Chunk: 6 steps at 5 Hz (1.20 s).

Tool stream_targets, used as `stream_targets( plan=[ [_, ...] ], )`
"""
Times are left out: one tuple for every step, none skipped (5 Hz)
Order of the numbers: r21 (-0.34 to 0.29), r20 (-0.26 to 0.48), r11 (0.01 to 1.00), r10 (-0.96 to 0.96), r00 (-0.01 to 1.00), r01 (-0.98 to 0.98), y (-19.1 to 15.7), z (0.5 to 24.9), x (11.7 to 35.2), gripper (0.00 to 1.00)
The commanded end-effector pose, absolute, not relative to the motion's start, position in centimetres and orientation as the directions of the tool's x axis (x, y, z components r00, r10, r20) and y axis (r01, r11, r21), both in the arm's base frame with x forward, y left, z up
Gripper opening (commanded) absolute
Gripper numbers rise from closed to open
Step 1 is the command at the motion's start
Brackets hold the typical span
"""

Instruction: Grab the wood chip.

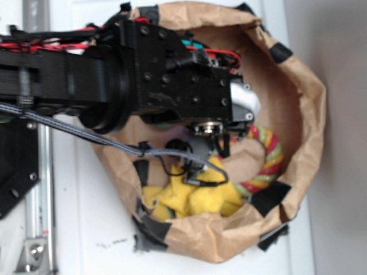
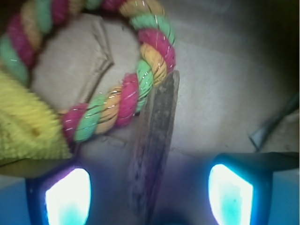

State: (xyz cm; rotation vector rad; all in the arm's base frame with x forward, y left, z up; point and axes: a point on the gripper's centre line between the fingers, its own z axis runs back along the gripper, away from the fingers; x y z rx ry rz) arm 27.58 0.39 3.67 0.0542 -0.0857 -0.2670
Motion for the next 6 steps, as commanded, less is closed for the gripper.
stream_targets(
  plan=[
    [0.088,0.071,0.974,-0.218,0.973,0.211,3.3,2.3,28.7,1.00],
    [0.100,0.046,0.980,-0.179,0.983,0.174,4.2,2.1,29.3,0.84],
    [0.098,0.073,0.986,-0.144,0.987,0.136,4.9,2.2,29.5,0.00],
    [0.088,0.098,0.989,-0.129,0.987,0.121,5.0,3.0,29.6,0.00],
    [0.071,0.133,0.993,-0.102,0.986,0.093,4.8,5.4,29.2,0.00],
    [-0.015,0.158,1.000,-0.005,0.988,0.007,5.4,10.3,27.6,0.00]
  ],
)
